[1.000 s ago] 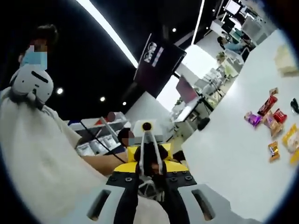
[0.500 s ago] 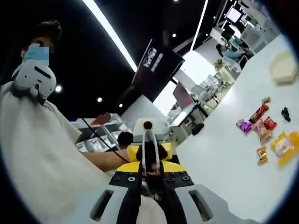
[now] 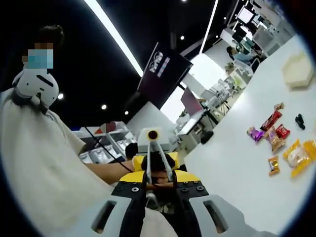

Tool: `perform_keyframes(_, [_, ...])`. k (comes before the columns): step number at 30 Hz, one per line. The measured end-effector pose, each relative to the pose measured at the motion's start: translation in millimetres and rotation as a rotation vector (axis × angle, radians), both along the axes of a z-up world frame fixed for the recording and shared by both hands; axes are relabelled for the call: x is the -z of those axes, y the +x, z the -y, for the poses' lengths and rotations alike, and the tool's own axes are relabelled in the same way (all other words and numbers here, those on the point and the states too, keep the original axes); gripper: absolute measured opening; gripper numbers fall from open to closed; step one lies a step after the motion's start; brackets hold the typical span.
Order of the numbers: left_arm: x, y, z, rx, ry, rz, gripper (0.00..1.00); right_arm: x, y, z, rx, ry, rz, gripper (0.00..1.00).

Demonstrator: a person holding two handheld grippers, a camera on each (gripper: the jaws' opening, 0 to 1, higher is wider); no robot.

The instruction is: Place the target food into the container with the food tongs after gripping and lifting it, then release it inside without dropping or visibly crushing the food.

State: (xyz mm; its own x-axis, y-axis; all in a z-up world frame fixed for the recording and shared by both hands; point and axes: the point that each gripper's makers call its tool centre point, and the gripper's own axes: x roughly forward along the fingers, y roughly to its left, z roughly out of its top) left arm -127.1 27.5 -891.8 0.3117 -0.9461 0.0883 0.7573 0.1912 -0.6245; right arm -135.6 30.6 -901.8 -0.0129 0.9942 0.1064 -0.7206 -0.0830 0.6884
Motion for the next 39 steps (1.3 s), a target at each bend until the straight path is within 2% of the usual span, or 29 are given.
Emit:
perform_keyframes(6, [0.5,-3.4,0.9,0.009,-0.009,-0.003,0.20,0.0,-3.2,1.4,-0.007,0.004,-0.023,0.18])
perform_keyframes(9, [-1.1,-3.7,2.8,0.019,-0.016,0.003,0.20,-2.2,-4.6,3.4,0.000,0.002,-0.004,0.17])
perform_keyframes(14, [-2.0,-4.4,6.5,0.044,-0.026,-0.013,0.21,-2.3,-1.9,7.1,-0.011,-0.001,-0.052,0.18])
perform_keyframes(19, [-6.4,-5.1,5.0,0.044,-0.015,0.017,0.21,-6.2,-2.1,5.5,0.003,0.005,-0.019,0.19])
perform_keyframes(23, [-1.4,0.7,-0.9,-0.001,0.016,0.039,0.22,-1.9,5.9,2.4,0.060,-0.003,0.039,0.22])
perform_keyframes(25, [0.8,6.4,-9.8,-0.043,0.030,0.048,0.22,6.6,7.8,1.8,0.086,-0.036,0.074,0.24])
perform_keyframes(28, [-1.1,11.7,-18.9,-0.073,0.034,0.054,0.24,13.9,8.9,3.4,0.104,-0.063,0.067,0.29])
perform_keyframes(30, [6.8,20.1,-28.4,-0.106,0.109,0.071,0.24,18.6,10.6,5.2,0.119,-0.082,0.055,0.29])
perform_keyframes(31, [7.8,21.3,-30.6,-0.109,0.125,0.082,0.25,19.3,11.9,5.6,0.128,-0.082,0.047,0.29])
perform_keyframes(35, [8.8,27.7,-40.7,-0.120,0.139,0.091,0.25,24.6,19.6,5.6,0.173,-0.099,0.018,0.28])
perform_keyframes(36, [10.5,30.6,-43.6,-0.121,0.153,0.086,0.26,28.7,28.0,6.5,0.230,-0.128,-0.002,0.28])
perform_keyframes(37, [13.5,32.0,-45.9,-0.117,0.184,0.088,0.26,29.2,30.0,6.9,0.245,-0.138,-0.005,0.28])
perform_keyframes(39, [14.9,36.5,-49.9,-0.118,0.221,0.119,0.26,23.5,39.2,11.5,0.353,-0.163,0.013,0.28])
